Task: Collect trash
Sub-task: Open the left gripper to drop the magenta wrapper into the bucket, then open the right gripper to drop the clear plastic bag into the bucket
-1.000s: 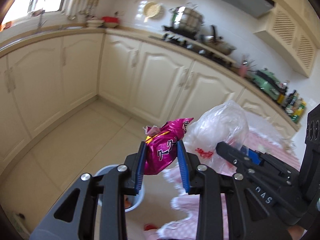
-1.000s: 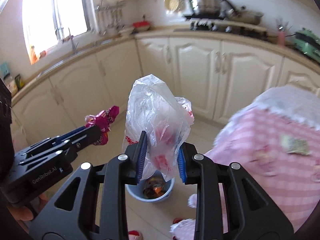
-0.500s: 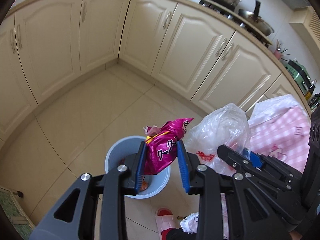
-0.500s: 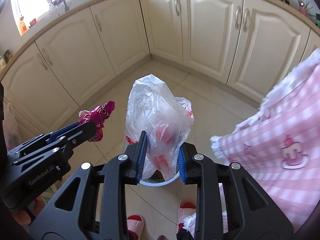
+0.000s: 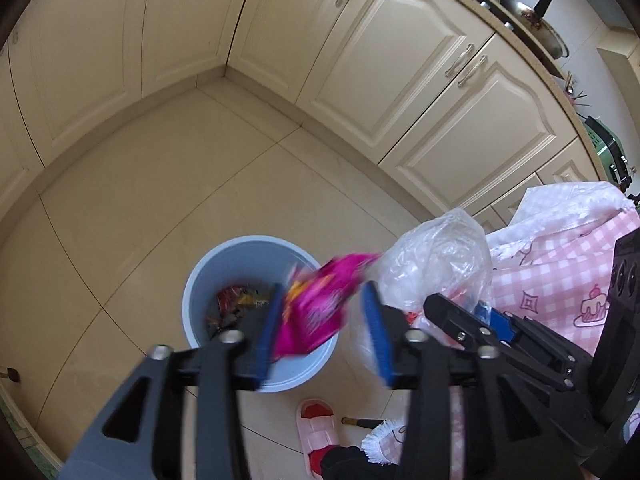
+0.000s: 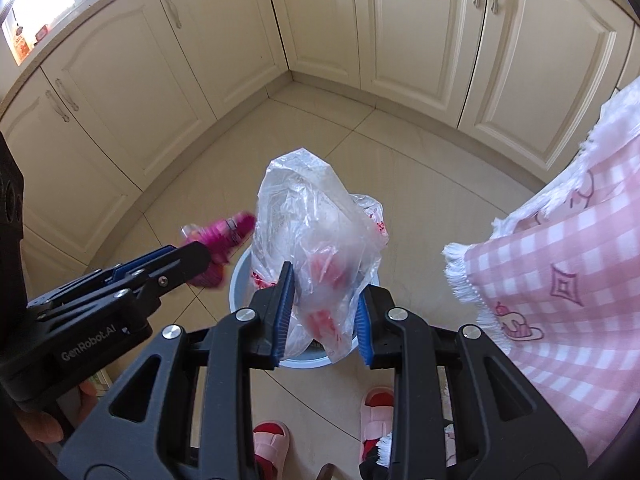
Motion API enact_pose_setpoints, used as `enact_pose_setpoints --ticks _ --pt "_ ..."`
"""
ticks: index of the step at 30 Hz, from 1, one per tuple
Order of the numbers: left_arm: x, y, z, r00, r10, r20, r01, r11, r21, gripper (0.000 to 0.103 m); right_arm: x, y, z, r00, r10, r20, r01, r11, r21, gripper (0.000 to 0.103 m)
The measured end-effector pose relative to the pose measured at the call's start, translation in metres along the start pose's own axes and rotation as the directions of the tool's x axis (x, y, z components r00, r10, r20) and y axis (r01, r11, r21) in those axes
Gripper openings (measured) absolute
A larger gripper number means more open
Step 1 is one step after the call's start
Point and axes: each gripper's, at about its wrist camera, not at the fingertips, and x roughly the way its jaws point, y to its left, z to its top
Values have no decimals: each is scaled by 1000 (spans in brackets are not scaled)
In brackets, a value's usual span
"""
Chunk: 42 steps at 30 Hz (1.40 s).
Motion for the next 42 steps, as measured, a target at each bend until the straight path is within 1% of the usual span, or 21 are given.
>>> enact_pose_setpoints --ticks 1,2,12,22,33,35,36,37,38,42 --pt "1 1 0 1000 13 4 -13 1000 -6 61 3 -1 0 1000 1 -4 -1 1000 3 28" --pt "0 2 0 1000 20 11 -19 1000 -8 62 6 1 2 1000 1 -7 -1 1000 5 28" --pt "1 18 -4 999 49 -11 -49 998 -43 62 27 5 4 1000 10 -30 -10 1000 8 28" --pt "0 27 -6 999 41 -16 -42 997 -62 62 35 6 7 999 5 -35 -5 1000 9 29" --pt "-5 32 -7 999 35 -8 -36 996 -87 62 34 10 7 1000 5 -7 -5 1000 13 32" --pt "-5 34 -6 999 37 -6 -37 995 -90 62 34 12 7 1000 3 -3 -3 1000 15 35" --pt "-6 35 -6 999 38 -6 -38 995 -91 62 33 12 6 1000 4 -2 -4 1000 16 38" --pt "-6 35 -6 999 45 -4 -45 995 -92 62 33 11 5 1000 3 0 -3 1000 21 43" --pt "-6 36 -6 999 49 -3 -49 995 -91 63 32 10 4 1000 -1 4 1 1000 24 47" --pt "-7 36 -5 998 60 2 -60 995 -83 64 30 9 7 1000 -6 7 6 1000 25 47"
